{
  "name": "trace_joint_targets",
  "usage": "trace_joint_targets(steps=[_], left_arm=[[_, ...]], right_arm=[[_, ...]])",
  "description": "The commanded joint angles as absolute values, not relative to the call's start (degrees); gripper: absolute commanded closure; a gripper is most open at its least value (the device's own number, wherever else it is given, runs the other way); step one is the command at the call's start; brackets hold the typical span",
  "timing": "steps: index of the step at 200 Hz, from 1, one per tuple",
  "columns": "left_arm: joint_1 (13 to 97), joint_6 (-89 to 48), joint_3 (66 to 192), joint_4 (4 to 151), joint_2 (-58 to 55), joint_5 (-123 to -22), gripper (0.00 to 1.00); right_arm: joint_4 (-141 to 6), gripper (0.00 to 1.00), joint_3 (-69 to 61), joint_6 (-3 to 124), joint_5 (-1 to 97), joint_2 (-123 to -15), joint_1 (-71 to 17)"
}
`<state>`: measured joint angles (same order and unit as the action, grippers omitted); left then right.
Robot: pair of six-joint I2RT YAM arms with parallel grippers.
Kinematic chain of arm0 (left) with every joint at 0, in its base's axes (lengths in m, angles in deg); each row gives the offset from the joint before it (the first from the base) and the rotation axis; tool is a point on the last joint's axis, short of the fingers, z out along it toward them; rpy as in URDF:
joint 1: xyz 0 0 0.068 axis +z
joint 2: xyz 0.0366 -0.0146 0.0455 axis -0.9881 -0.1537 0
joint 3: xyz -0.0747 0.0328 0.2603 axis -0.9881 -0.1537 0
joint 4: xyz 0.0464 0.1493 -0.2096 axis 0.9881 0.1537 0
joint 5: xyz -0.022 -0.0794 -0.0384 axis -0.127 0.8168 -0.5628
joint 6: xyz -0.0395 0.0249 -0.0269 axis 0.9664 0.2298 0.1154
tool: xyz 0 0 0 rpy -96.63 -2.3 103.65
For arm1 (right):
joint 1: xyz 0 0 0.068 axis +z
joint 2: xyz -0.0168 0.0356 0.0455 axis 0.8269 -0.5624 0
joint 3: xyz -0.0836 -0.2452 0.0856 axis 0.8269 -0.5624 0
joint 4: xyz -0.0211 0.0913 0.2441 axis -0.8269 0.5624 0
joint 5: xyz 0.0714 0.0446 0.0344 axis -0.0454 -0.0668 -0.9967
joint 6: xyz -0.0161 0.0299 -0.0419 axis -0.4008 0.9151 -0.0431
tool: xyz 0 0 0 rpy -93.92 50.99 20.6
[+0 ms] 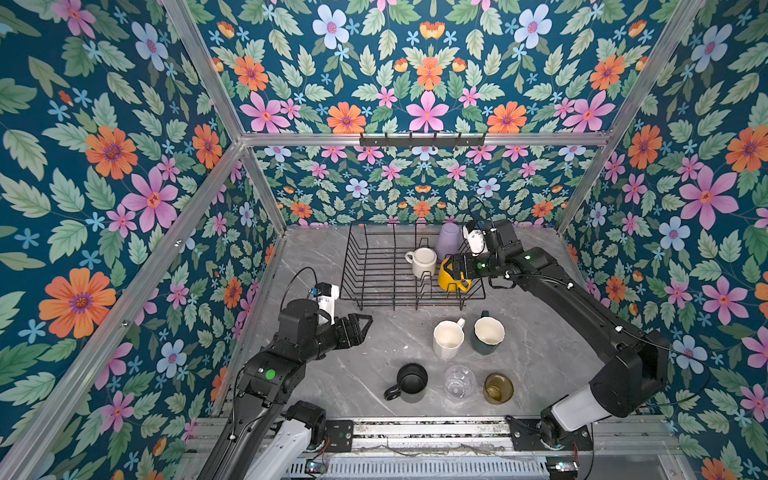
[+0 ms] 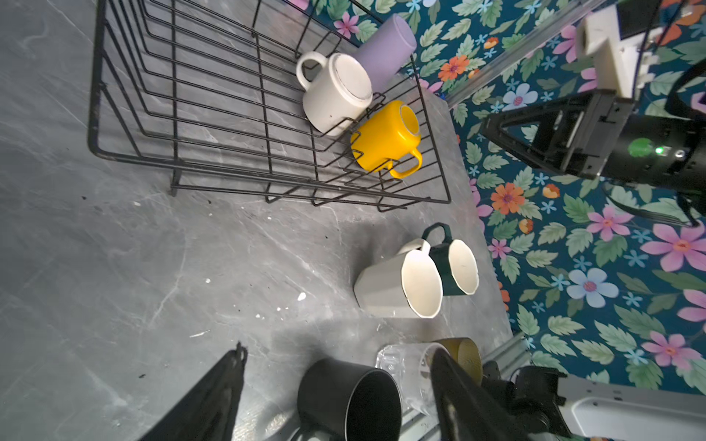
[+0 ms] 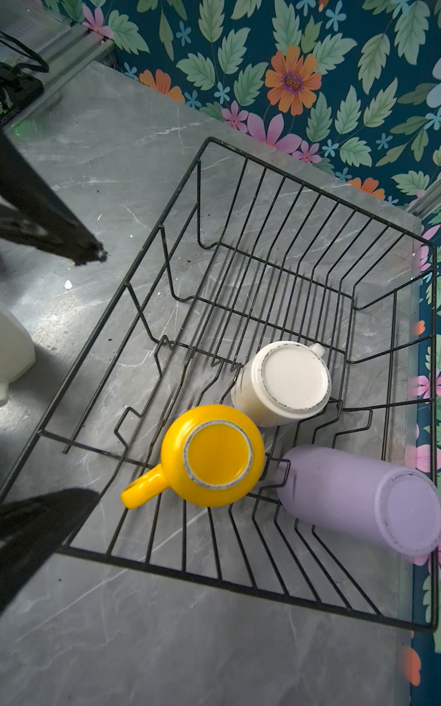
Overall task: Load the cups into the dish rack
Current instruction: 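Open and raise the right gripper while the left gripper reaches toward the black mug, then lower the left gripper into the black mug and grasp its rim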
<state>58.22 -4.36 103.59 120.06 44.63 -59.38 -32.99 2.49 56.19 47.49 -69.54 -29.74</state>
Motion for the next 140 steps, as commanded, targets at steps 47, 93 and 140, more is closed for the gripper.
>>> trace_joint_targets(steps=[47, 93, 140], left_arm=[[53.87, -3.45, 101.28, 119.9, 44.52, -58.44, 0.27], [39.19, 0.27, 100.2, 118.61, 40.03, -69.97, 0.28], [26.98, 4.2, 99.28, 120.29, 34.89, -77.67, 0.3]], right_arm=[[-35.07, 0.06, 3.08, 57.42, 46.28, -70.63, -29.76], [-34.29, 0.06, 3.96, 57.55, 46.27, -70.91, -29.65], [-33.97, 0.06, 3.8, 57.54, 46.46, -70.99, -29.68]])
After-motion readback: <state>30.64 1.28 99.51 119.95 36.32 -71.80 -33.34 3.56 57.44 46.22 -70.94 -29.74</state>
